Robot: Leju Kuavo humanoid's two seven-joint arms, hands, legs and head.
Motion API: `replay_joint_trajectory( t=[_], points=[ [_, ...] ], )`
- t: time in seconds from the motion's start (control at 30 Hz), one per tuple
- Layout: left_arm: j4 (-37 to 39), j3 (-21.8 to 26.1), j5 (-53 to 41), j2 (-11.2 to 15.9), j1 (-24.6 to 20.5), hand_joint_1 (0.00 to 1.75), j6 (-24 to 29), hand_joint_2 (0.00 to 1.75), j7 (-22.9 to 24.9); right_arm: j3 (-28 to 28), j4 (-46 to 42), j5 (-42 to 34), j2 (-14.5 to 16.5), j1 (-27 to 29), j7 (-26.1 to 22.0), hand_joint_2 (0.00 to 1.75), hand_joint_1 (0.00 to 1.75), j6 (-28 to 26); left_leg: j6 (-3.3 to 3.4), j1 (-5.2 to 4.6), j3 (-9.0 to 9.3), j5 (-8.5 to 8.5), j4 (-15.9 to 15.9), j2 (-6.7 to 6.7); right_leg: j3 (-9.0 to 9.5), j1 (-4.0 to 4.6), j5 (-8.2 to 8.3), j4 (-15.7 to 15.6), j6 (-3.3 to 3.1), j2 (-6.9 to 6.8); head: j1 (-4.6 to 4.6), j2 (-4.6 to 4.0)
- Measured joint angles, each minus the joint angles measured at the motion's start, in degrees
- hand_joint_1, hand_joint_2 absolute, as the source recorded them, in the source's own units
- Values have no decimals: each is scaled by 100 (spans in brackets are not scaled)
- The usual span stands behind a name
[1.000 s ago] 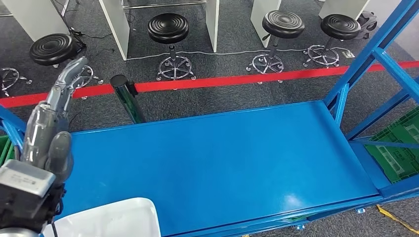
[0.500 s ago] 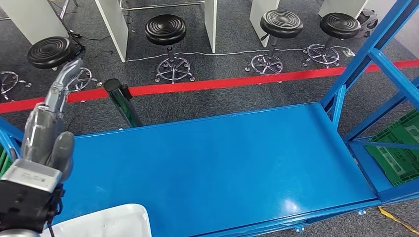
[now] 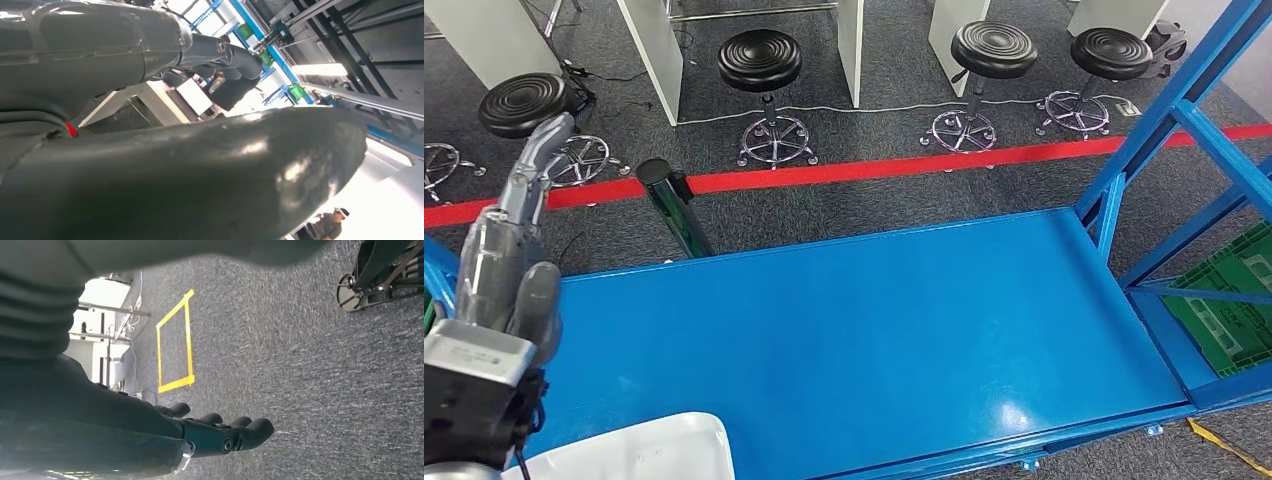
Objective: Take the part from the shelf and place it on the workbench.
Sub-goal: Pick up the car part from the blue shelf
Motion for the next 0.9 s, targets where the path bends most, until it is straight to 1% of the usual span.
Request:
replay_joint_trajectory(
  t=[0.37,0.53,0.63,0.7,0.73,0.77,0.83,0.87,0.9],
  points=[
    [0,23,0,0,37,0,23,0,0,-1,0,2,0,-1,10,0,0,0,0,0,0,0,0,-1,0,0,0,-2,0,0,0,0],
    [0,26,0,1,65,0,45,0,0,-1,0,13,0,-1,15,0,0,2,13,-21,-6,-8,20,-6,4,-12,19,-27,21,-1,0,0],
    [0,28,0,6,79,0,54,0,0,-1,0,16,1,-3,15,0,0,2,39,-38,-8,-6,12,-7,12,-29,35,-57,53,0,0,0],
    [-2,31,0,14,80,0,56,0,-1,-1,0,16,1,-6,15,0,0,2,82,-18,22,30,-55,-2,20,-34,15,-58,84,-2,2,0],
    [-3,32,0,16,79,0,57,0,-2,-1,0,17,2,-8,15,0,0,2,107,-3,42,53,-93,4,-17,-33,-55,36,97,-4,8,0],
    [-4,32,0,16,82,0,59,0,-2,-1,0,17,2,-8,15,0,0,2,128,11,61,73,-124,10,-109,-35,-182,246,105,-7,17,0],
    [-1,30,0,15,94,0,60,0,-3,-1,0,20,5,-5,15,0,0,2,142,8,71,84,-133,15,-461,-37,-531,975,117,-11,33,0],
    [1,28,0,14,104,0,60,0,-2,-1,0,22,5,-2,15,0,0,2,141,5,72,84,-133,13,-634,-37,-642,1314,119,-11,37,0],
    [2,28,0,14,112,0,60,0,-2,-1,0,27,5,1,15,0,0,2,140,1,76,83,-132,9,-743,-36,-652,1504,116,-11,38,0]
  ],
)
